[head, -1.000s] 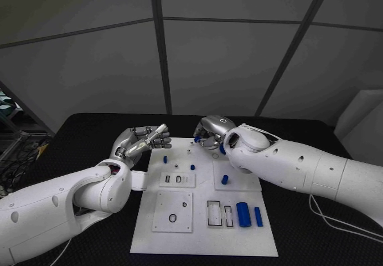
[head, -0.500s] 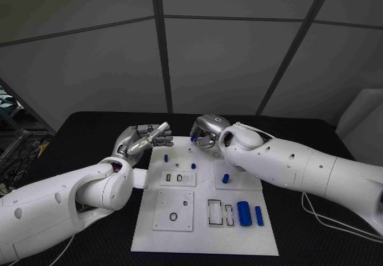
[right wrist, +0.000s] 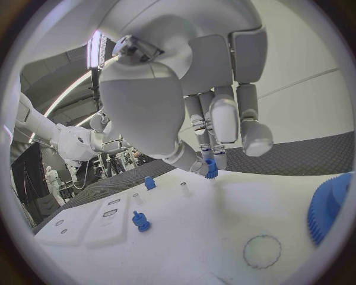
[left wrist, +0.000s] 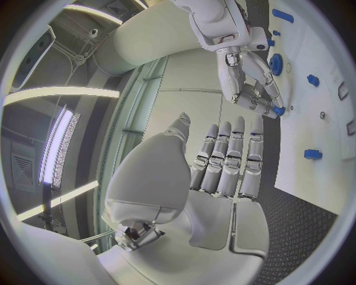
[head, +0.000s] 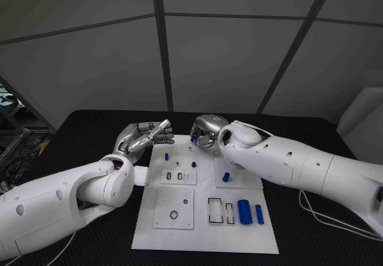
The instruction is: Assemble the parts on the task board
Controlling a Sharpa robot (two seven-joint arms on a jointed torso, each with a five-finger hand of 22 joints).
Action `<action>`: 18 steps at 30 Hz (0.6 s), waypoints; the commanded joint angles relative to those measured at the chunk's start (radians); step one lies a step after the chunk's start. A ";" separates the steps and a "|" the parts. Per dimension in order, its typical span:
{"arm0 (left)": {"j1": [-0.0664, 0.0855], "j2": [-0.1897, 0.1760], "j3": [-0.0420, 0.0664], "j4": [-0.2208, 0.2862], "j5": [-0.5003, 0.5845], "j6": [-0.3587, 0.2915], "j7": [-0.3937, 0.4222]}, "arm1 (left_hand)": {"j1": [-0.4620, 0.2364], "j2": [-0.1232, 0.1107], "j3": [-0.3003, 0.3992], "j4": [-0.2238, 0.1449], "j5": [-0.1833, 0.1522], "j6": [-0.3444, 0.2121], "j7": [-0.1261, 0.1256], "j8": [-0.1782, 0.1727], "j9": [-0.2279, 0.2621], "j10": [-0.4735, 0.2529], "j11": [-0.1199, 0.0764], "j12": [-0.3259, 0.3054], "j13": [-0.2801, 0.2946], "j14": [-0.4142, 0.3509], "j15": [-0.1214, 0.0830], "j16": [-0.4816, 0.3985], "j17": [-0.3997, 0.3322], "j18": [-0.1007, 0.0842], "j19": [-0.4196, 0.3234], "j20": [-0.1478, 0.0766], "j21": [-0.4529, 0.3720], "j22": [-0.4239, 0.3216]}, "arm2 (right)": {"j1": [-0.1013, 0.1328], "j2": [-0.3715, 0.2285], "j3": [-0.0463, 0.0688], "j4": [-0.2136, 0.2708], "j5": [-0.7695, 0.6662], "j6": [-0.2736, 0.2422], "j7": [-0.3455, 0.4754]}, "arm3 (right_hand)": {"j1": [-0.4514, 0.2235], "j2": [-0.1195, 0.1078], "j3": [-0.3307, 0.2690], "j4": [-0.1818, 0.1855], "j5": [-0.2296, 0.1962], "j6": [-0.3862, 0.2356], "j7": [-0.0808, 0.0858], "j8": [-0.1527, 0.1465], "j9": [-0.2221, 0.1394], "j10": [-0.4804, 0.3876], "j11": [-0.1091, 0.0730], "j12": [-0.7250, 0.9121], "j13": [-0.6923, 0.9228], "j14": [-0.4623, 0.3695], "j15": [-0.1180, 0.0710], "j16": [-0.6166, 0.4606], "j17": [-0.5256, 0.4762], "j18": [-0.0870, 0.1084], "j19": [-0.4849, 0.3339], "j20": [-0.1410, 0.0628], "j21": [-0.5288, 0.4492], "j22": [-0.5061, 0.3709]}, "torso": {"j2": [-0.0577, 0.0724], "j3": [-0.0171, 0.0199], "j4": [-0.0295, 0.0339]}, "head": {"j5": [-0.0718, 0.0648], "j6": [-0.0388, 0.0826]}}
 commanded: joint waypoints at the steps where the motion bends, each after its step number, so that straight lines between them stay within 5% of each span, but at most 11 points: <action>1: 0.002 0.001 0.001 0.001 -0.007 0.008 0.004 | -0.009 0.001 -0.004 -0.002 -0.004 0.003 0.006 -0.005 -0.001 -0.001 0.008 -0.005 -0.001 -0.007 -0.001 -0.003 0.001 0.044 -0.006 -0.002 0.000 0.000 | 0.001 0.003 -0.001 -0.002 -0.014 0.040 -0.008 | -0.008 -0.008 -0.001 0.007 -0.004 -0.001 0.007 0.000 0.002 -0.002 0.004 -0.004 0.001 0.022 -0.004 0.004 -0.002 -0.012 0.003 0.004 0.004 0.001 | 0.000 0.0000 -0.0004 | 0.000 -0.001; 11: 0.004 0.001 0.001 0.000 -0.007 0.008 0.004 | -0.009 0.002 -0.004 -0.003 -0.004 0.003 0.007 -0.006 -0.001 -0.001 0.008 -0.007 -0.001 -0.009 0.000 -0.006 0.002 0.044 -0.009 -0.001 0.000 0.000 | 0.001 0.015 -0.001 -0.015 -0.020 0.017 -0.012 | -0.019 -0.027 0.008 0.017 0.001 -0.041 0.017 -0.008 -0.002 -0.056 0.016 -0.007 -0.002 0.011 0.007 -0.006 -0.029 -0.007 -0.020 0.011 -0.005 -0.021 | 0.001 -0.0001 0.0000 | 0.001 0.000; 18: 0.005 0.001 0.001 0.000 -0.007 0.009 0.003 | -0.009 0.002 -0.004 -0.003 -0.004 0.003 0.007 -0.006 -0.001 -0.001 0.008 -0.007 -0.001 -0.009 0.000 -0.006 0.002 0.044 -0.009 -0.001 0.000 0.000 | 0.001 0.018 -0.001 -0.018 -0.020 -0.006 -0.014 | -0.042 -0.066 -0.013 0.034 -0.005 -0.146 0.030 -0.010 -0.004 -0.145 0.036 0.001 -0.001 -0.003 0.025 -0.027 -0.075 0.003 -0.060 0.028 -0.034 -0.072 | 0.001 -0.0001 -0.0009 | 0.001 -0.001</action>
